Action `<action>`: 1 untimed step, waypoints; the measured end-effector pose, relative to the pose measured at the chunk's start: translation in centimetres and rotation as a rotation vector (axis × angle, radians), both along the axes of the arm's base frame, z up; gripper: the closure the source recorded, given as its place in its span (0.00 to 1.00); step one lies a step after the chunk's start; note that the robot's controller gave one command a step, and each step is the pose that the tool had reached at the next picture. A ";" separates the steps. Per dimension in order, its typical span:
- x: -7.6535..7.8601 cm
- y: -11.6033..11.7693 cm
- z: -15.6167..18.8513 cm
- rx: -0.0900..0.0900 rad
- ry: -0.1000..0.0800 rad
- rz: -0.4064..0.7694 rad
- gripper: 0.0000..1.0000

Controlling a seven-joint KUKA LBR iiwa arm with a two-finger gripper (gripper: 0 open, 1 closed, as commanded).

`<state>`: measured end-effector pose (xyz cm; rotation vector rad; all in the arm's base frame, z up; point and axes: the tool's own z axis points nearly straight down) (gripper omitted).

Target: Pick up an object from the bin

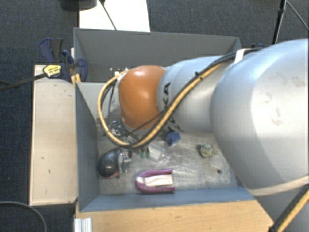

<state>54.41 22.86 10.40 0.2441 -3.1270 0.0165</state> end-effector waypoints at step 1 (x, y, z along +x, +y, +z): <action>0.1 -0.4 0.0 -0.001 0.000 -0.011 1.00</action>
Offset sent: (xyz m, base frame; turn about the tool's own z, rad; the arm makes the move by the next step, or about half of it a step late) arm 0.0000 0.0000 0.0000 0.0000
